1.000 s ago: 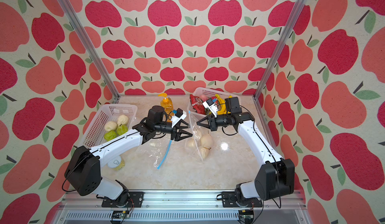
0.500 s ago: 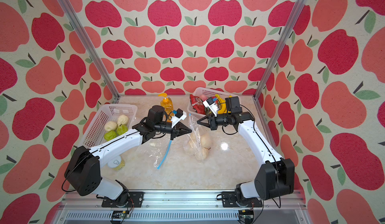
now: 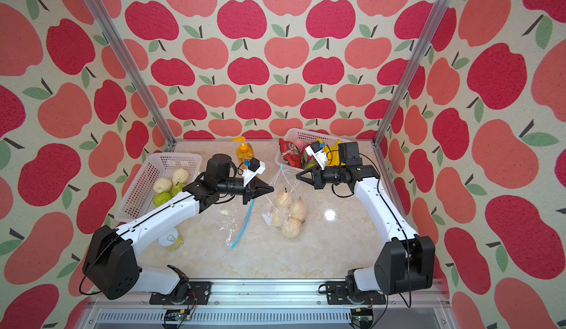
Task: Open the zip-top bag and take out the pear
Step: Open the zipper of the food storage bag at the center of the board.
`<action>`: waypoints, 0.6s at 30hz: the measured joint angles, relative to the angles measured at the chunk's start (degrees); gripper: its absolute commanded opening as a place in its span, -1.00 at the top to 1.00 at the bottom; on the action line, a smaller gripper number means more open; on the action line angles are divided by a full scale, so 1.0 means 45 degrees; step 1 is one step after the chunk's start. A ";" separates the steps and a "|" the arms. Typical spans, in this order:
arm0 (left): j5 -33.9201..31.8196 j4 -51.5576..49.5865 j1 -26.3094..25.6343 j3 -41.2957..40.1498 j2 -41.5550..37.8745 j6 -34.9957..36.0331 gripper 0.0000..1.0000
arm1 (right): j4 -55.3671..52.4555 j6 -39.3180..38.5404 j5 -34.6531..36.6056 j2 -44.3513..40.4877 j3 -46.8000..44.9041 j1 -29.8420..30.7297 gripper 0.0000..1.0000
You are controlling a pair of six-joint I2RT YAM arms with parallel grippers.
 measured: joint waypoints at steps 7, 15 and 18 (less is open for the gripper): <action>0.0000 -0.0369 0.0282 0.0000 -0.0034 0.0233 1.00 | -0.0005 0.0044 0.0384 -0.0097 -0.0015 -0.0136 0.94; 0.0189 -0.1137 0.0709 0.0831 0.0112 0.0233 1.00 | -0.0073 0.0947 0.1855 -0.1117 0.0107 0.0024 -0.08; 0.0291 -0.1413 0.0549 0.1467 0.0321 0.0238 1.00 | -0.0112 0.1603 0.2934 -0.1826 0.0243 0.0894 -0.21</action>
